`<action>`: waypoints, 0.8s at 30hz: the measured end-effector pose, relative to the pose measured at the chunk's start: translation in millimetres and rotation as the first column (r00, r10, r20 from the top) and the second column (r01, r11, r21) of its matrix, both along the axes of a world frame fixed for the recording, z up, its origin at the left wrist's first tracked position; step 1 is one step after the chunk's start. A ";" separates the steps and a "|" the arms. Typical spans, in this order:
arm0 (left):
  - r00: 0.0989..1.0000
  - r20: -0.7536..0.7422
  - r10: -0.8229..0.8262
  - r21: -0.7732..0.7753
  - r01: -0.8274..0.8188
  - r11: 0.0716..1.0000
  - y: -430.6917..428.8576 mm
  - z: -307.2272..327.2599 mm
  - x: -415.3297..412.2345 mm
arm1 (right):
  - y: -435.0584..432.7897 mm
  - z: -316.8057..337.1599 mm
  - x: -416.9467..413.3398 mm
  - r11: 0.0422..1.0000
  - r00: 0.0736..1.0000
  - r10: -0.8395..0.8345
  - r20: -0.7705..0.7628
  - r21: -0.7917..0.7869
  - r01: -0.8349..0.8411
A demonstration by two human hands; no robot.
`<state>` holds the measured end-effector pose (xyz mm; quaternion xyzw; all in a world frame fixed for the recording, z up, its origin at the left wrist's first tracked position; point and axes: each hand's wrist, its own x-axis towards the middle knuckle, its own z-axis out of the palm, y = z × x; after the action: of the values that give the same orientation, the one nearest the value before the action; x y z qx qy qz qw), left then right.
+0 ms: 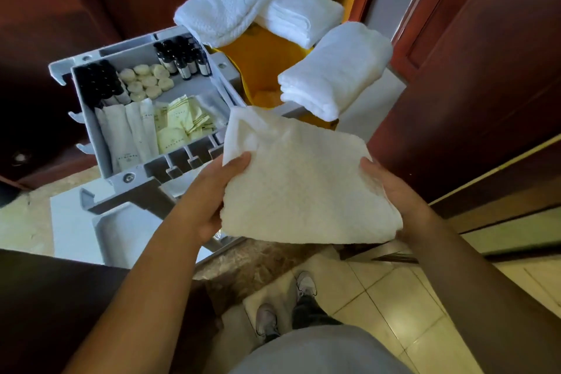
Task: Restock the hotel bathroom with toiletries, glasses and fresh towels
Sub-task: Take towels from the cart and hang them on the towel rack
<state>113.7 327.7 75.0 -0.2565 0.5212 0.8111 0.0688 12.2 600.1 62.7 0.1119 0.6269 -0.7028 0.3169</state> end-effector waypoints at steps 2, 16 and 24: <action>0.998 0.064 -0.019 -0.040 0.022 0.999 10.0 -8.6 2.0 | 20.1 -1.2 13.8 0.993 0.994 0.059 -0.087 0.103 -0.050; 0.990 0.094 -0.102 -0.499 0.135 0.856 136.6 -46.2 17.8 | 148.2 -13.5 114.7 0.954 0.933 -0.078 -0.350 0.245 0.172; 0.945 -0.032 -0.325 -0.426 0.282 0.860 266.7 -45.3 57.4 | 275.2 -27.6 184.1 0.909 0.914 -0.227 -0.336 0.265 0.323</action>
<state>171.1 594.4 29.8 -0.1377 0.7183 0.6726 0.1126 196.3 875.4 35.1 0.1420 0.7489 -0.6404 0.0938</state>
